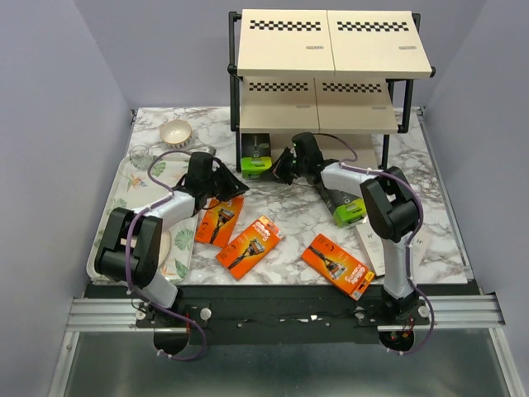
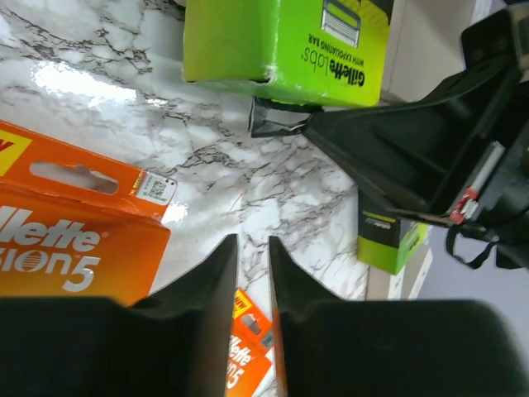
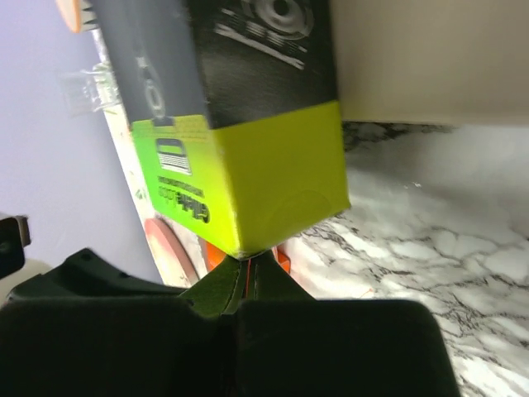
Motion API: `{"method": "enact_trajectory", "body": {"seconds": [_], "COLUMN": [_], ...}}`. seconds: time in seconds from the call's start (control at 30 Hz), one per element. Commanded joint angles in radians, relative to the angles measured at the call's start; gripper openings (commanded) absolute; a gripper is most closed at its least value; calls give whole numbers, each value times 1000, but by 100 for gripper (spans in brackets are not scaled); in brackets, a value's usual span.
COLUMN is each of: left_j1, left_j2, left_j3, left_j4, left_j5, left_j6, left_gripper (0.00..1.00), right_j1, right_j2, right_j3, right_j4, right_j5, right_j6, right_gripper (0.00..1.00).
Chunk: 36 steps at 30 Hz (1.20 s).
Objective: Place and organize the shaving razors onto the shelf
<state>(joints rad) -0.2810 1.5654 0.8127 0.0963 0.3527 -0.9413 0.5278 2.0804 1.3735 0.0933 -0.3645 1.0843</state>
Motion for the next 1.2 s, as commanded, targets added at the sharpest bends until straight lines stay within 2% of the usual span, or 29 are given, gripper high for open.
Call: {"method": "enact_trajectory", "body": {"seconds": [0.0, 0.03, 0.1, 0.13, 0.3, 0.77, 1.17], "left_j1": [5, 5, 5, 5, 5, 9, 9], "left_j2": [18, 25, 57, 68, 134, 232, 239], "left_j3": [-15, -11, 6, 12, 68, 175, 207], "left_j4": [89, 92, 114, 121, 119, 94, 85], "left_j5": [-7, -14, -15, -9, -47, -110, -101], "left_j6": [13, 6, -2, -4, 4, 12, -27], "left_gripper": [20, 12, 10, 6, 1, 0, 0], "right_j1": [12, 17, 21, 26, 32, 72, 54], "right_j2": [-6, -14, -42, -48, -65, -40, 12], "right_j3": [15, -16, -48, -60, -73, -81, 81], "right_j4": [-47, -47, -44, -40, -29, -15, -86], "right_j5": [81, 82, 84, 81, 88, 64, 164], "right_j6": [37, 42, 52, 57, 48, 63, -145], "right_gripper": [1, 1, 1, 0, 0, 1, 2]}}
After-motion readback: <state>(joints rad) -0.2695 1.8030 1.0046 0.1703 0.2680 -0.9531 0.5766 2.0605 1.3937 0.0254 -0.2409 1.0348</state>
